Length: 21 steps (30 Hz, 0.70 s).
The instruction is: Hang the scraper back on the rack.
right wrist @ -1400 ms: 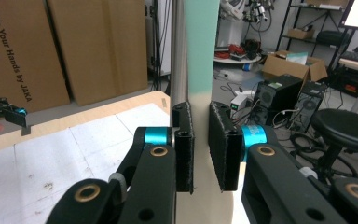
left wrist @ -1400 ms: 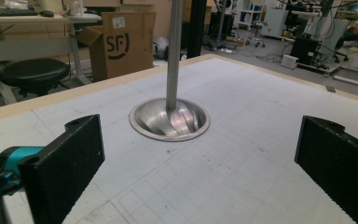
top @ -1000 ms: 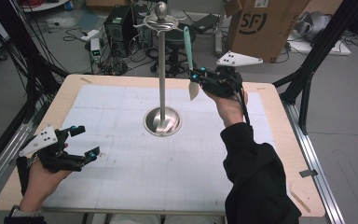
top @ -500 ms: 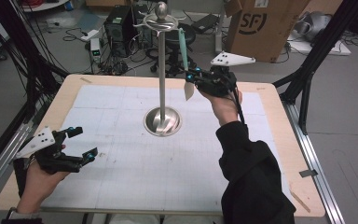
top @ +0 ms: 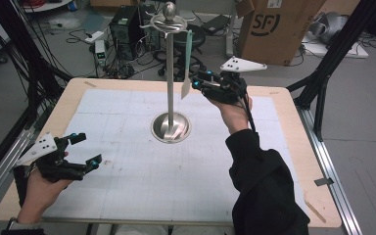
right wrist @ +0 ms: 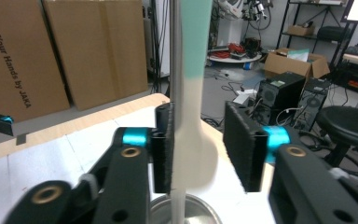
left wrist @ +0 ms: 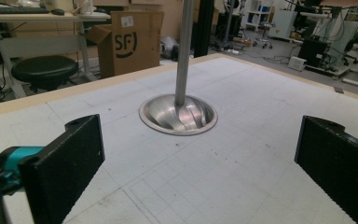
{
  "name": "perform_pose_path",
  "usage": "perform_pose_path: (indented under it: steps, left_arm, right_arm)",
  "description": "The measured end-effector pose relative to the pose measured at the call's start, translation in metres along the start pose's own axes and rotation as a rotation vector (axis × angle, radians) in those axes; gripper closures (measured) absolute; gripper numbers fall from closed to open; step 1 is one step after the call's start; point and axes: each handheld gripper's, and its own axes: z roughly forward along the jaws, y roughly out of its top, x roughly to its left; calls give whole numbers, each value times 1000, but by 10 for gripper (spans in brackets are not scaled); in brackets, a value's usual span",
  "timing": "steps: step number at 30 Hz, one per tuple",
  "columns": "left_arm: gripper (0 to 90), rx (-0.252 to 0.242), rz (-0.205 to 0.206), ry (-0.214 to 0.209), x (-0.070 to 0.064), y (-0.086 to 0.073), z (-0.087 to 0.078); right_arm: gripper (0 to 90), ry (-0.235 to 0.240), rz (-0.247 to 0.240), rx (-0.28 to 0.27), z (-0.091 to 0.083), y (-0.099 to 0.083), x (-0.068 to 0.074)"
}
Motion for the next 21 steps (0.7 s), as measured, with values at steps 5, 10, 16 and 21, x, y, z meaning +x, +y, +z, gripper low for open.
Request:
perform_pose_path:
  steps: [5, 10, 16, 21]
  left_arm:
    - [19, -4, 1, -2, 0, 1, 1]
    - [19, -6, -1, -7, 1, 2, 4]
    - [19, -5, 0, -22, 1, 3, 11]
    - [19, -6, 2, -36, 1, 4, 19]
  right_arm:
    - [496, 26, 27, -29, -6, -10, 0]
    - [343, 52, 34, -18, -13, -28, 0]
    - [142, 36, 31, -13, -27, -50, 4]
    - [43, 23, 43, -20, -43, -67, 8]
